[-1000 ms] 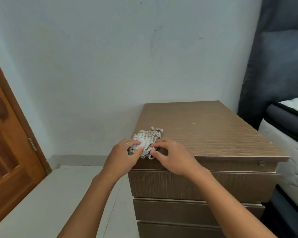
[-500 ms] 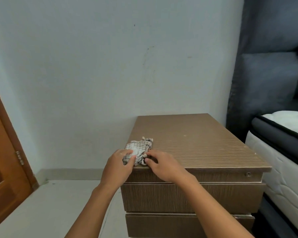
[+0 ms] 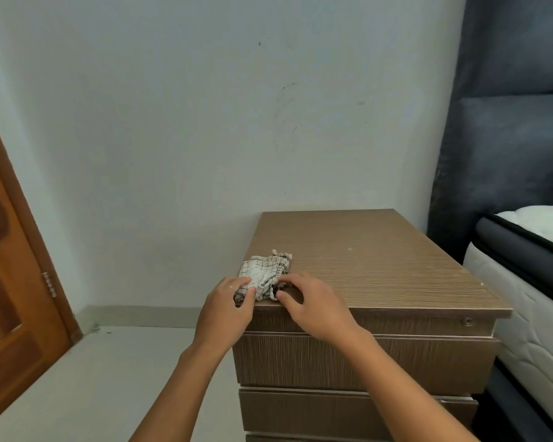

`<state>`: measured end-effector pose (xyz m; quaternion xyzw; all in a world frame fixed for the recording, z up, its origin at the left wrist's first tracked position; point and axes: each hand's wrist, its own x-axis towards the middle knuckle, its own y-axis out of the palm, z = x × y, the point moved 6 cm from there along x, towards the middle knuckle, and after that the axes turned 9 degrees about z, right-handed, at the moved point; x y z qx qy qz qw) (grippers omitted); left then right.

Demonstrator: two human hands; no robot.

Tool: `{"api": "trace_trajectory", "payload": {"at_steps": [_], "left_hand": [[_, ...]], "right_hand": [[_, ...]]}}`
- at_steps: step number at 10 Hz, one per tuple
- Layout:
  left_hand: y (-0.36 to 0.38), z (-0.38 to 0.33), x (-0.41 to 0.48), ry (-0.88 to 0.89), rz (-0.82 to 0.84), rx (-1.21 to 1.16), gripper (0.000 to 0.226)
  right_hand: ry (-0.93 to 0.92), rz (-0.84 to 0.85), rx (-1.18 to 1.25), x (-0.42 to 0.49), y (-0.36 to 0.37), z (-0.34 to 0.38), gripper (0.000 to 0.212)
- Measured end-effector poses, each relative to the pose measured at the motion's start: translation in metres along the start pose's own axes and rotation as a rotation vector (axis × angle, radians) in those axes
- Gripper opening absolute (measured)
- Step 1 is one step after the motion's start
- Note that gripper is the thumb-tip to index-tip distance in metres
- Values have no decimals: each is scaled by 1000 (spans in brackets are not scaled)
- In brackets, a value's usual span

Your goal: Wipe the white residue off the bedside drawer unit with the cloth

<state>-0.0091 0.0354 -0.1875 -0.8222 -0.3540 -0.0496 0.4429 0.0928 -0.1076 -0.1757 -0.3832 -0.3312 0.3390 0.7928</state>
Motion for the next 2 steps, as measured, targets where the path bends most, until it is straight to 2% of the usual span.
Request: {"api": "trace_trajectory", "payload": {"at_steps": [1, 2], "left_hand": [[-4, -5, 2, 4, 57, 75, 36], [-24, -28, 10, 53, 48, 121, 36]], "right_hand": [[16, 13, 37, -5, -2, -4, 35], [61, 85, 147, -5, -10, -11, 34]]}}
